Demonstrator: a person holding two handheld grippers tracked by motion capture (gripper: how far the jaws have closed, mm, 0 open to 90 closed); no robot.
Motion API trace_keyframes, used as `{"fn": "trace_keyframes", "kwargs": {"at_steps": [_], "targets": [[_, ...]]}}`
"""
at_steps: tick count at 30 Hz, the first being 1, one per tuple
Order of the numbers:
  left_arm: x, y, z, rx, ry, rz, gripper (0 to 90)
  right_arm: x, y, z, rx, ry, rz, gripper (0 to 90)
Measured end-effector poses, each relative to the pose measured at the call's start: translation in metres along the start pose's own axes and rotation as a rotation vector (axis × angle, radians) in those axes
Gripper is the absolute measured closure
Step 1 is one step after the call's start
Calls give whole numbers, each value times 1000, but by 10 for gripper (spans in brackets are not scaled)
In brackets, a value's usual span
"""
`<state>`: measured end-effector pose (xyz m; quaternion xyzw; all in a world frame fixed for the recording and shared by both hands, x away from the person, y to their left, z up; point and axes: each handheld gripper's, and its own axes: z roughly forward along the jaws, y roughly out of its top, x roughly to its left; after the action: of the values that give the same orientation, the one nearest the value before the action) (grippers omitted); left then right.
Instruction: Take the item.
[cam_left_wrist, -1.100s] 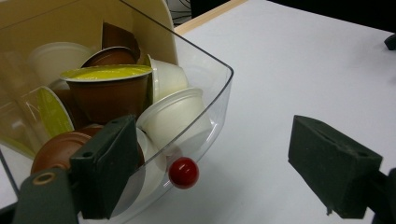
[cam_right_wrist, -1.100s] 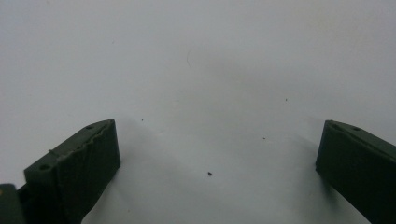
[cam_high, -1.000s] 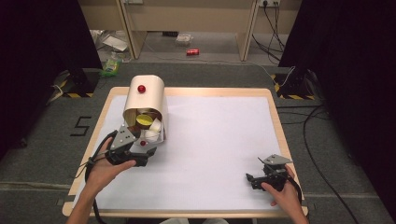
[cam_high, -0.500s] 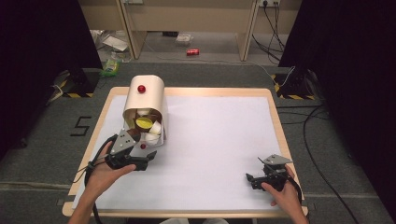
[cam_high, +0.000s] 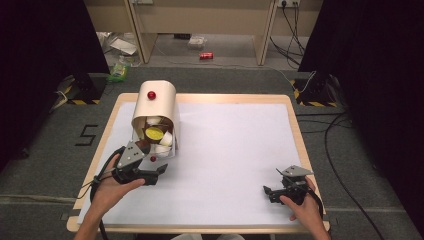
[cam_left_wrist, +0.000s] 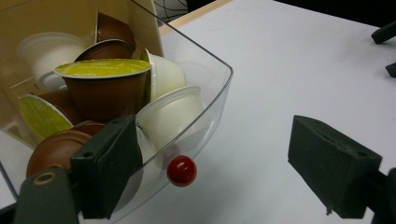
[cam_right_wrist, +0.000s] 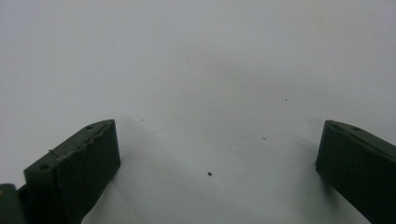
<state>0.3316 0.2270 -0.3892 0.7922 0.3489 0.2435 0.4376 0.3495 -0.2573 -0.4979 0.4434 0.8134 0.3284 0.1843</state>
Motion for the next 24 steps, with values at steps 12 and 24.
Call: {"fn": "trace_keyframes", "kwargs": {"at_steps": [12, 24], "targets": [[-1, -3, -2, -6, -10, -7, 164, 0, 0, 0, 0, 0, 0, 2], [4, 1, -4, 9, -17, -18, 184, 0, 0, 0, 0, 0, 0, 2]]}}
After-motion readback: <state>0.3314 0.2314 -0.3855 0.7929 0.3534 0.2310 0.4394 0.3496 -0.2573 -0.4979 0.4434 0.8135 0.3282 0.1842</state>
